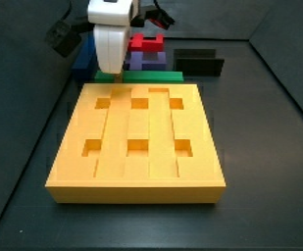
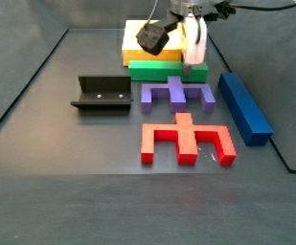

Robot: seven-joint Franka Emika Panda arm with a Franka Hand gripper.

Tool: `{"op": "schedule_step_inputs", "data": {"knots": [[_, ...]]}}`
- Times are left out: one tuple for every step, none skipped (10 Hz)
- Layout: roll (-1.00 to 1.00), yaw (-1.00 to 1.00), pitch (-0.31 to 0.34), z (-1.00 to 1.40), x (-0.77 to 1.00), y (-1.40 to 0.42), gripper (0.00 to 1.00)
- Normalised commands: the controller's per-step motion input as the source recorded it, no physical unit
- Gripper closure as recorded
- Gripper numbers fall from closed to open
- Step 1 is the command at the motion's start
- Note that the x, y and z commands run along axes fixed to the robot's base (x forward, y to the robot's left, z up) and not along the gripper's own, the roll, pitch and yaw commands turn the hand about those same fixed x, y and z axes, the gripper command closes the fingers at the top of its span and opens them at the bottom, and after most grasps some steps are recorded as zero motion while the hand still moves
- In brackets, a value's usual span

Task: Pick up the green object. Move up. Move to above the board. Insert the green object.
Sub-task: Pick up the green object.

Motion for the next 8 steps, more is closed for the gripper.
{"op": "schedule_step_inputs", "data": {"knots": [[0.00, 0.00, 0.000, 0.00, 0.00, 0.00, 1.00], [0.00, 0.00, 0.000, 0.00, 0.00, 0.00, 1.00], [0.00, 0.00, 0.000, 0.00, 0.00, 0.00, 1.00], [0.00, 0.00, 0.000, 0.00, 0.00, 0.00, 1.00], [0.00, 0.00, 0.000, 0.00, 0.00, 0.00, 1.00], [0.00, 0.00, 0.000, 0.00, 0.00, 0.00, 1.00], [0.00, 0.00, 0.000, 0.00, 0.00, 0.00, 1.00], [0.00, 0.00, 0.000, 0.00, 0.00, 0.00, 1.00]]}}
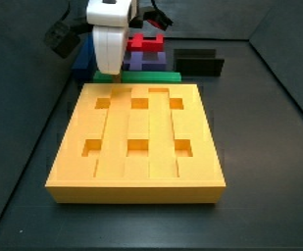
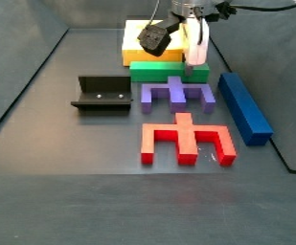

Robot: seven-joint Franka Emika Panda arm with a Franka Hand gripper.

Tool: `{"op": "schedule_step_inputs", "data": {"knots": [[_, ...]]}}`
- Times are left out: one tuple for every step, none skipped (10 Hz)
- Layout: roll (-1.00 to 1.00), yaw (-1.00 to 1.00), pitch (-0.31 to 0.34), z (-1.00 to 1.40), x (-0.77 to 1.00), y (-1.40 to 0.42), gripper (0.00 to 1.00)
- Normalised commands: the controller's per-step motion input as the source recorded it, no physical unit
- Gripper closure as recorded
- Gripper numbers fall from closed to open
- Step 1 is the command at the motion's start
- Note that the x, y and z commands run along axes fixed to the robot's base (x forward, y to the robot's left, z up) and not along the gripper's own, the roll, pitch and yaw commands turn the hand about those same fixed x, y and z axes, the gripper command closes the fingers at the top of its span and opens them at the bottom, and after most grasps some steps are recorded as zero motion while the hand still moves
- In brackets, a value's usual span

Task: Pick up the green object. Move up. Move to above the board. Insert the green object.
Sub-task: Pick up the green object, then move up.

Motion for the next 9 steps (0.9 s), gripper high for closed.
{"op": "schedule_step_inputs", "data": {"knots": [[0.00, 0.00, 0.000, 0.00, 0.00, 0.00, 1.00], [0.00, 0.00, 0.000, 0.00, 0.00, 0.00, 1.00], [0.00, 0.00, 0.000, 0.00, 0.00, 0.00, 1.00], [0.00, 0.00, 0.000, 0.00, 0.00, 0.00, 1.00], [0.00, 0.00, 0.000, 0.00, 0.00, 0.00, 1.00], [0.00, 0.00, 0.000, 0.83, 0.00, 0.00, 1.00], [0.00, -0.07, 0.023, 0.78, -0.02, 0.06, 1.00], [-0.01, -0.07, 0.050, 0.66, -0.04, 0.06, 1.00], [-0.09, -0.03, 0.023, 0.21, 0.01, 0.02, 1.00]]}}
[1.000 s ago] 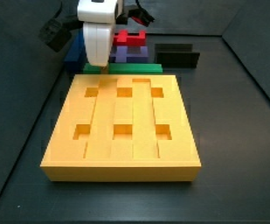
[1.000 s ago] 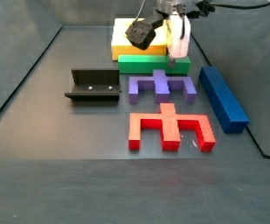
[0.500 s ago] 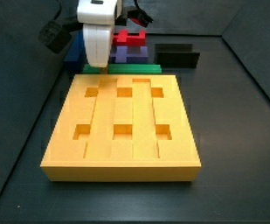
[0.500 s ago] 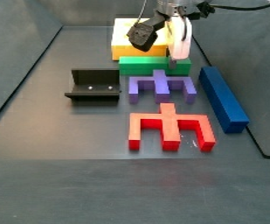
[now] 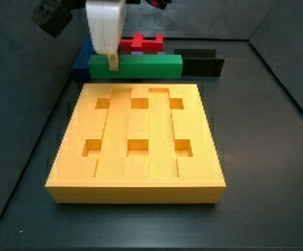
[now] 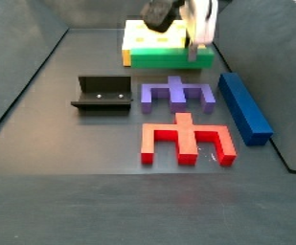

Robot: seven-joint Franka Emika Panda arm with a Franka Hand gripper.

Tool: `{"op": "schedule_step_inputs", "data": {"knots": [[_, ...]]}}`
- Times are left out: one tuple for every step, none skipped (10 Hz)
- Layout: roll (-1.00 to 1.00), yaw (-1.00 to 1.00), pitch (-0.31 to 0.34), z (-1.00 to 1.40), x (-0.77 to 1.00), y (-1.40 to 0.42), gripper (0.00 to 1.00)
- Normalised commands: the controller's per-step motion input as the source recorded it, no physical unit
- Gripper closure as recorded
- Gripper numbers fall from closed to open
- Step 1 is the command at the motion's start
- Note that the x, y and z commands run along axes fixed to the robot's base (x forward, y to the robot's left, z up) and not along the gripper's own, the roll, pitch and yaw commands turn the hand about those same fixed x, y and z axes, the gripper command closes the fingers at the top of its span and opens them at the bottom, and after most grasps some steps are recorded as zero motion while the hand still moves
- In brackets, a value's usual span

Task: Pick up the green object. Move up. Move to above the board. Insert the green object.
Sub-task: Move to above the board.

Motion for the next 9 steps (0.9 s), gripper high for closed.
{"op": "schedule_step_inputs", "data": {"knots": [[0.00, 0.00, 0.000, 1.40, 0.00, 0.00, 1.00], [0.00, 0.01, 0.021, 1.40, -0.01, 0.00, 1.00], [-0.05, 0.00, 0.018, 1.40, -0.04, -0.01, 1.00], [-0.08, -0.01, 0.010, 1.40, -0.02, 0.00, 1.00], [-0.07, -0.01, 0.046, 1.40, 0.02, 0.00, 1.00], [-0.06, 0.00, 0.079, 1.40, 0.02, 0.01, 1.00], [-0.06, -0.01, 0.074, 0.89, -0.01, 0.01, 1.00], [-0.06, -0.01, 0.058, 0.58, 0.00, 0.01, 1.00], [-0.05, -0.01, 0.052, 0.19, 0.04, 0.01, 1.00]]}}
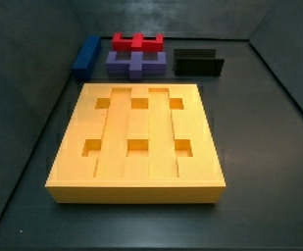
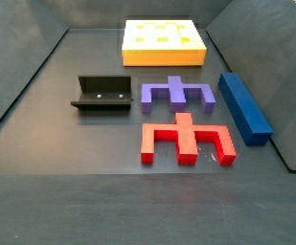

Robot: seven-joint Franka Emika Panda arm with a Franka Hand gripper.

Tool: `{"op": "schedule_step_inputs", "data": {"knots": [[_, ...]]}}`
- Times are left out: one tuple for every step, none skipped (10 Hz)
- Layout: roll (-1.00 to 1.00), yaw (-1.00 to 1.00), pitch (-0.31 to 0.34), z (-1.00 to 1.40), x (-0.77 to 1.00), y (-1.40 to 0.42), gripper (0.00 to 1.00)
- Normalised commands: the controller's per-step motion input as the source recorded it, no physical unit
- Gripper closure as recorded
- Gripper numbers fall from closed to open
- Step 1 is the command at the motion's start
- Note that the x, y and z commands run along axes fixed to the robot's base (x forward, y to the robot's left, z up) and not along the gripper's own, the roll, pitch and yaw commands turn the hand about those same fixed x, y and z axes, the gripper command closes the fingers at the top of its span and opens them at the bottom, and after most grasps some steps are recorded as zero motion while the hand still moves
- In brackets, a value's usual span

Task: Pick up the green object. Move up. Move to above the board. Insert the green object.
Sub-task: Move to above the board.

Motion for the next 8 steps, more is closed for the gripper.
{"op": "schedule_step_inputs", "data": {"knots": [[0.02, 1.00, 0.014, 0.35, 0.69, -1.40, 1.00], [0.03, 1.00, 0.017, 0.31, 0.70, -1.40, 1.00], [0.04, 1.00, 0.031, 0.27, 0.76, -1.40, 1.00], [0.03, 1.00, 0.041, 0.30, 0.86, -1.40, 1.00], [0.04, 1.00, 0.048, 0.19, 0.49, -0.83, 1.00], [0.05, 1.00, 0.056, 0.09, 0.23, -0.35, 1.00], [0.04, 1.00, 0.056, 0.06, 0.13, -0.18, 1.00], [0.04, 1.00, 0.055, 0.05, 0.09, -0.14, 1.00]]}}
